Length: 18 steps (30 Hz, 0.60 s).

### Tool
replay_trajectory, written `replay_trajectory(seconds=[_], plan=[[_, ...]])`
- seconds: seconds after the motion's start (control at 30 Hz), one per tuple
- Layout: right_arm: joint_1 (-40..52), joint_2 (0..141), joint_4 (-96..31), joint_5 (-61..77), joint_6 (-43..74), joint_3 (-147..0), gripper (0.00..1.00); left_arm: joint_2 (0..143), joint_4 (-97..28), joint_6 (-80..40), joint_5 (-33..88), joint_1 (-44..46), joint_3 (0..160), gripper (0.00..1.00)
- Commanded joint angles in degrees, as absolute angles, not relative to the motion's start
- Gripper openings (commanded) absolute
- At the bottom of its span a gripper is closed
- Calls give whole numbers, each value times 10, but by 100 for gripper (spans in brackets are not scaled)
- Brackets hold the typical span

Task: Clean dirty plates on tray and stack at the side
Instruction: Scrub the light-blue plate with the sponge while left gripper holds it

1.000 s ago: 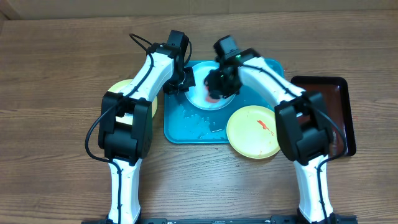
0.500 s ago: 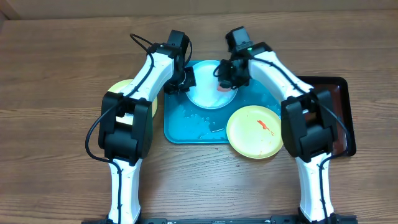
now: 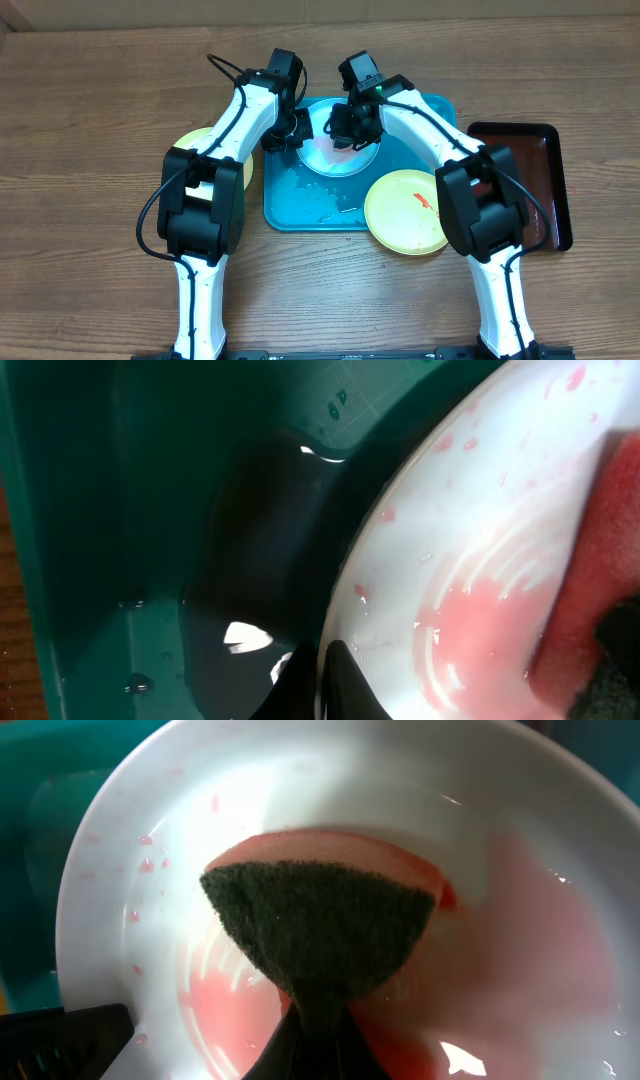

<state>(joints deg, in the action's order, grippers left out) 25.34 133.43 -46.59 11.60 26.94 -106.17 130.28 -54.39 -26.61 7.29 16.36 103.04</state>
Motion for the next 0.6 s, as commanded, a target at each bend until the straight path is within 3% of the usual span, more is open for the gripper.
replay_trajectory(seconds=[0.0,0.3,0.57], plan=[[225,1348,-481,143,273,-1074,4,1301,-543,-241,99,165,1024,4],[203,1348,-507,168,270,-1073,4,1301,-544,-196,125,160,1024,4],[214,1348,-450,194,270,-1073,4,1301,-544,-172,166,146,1024,4]])
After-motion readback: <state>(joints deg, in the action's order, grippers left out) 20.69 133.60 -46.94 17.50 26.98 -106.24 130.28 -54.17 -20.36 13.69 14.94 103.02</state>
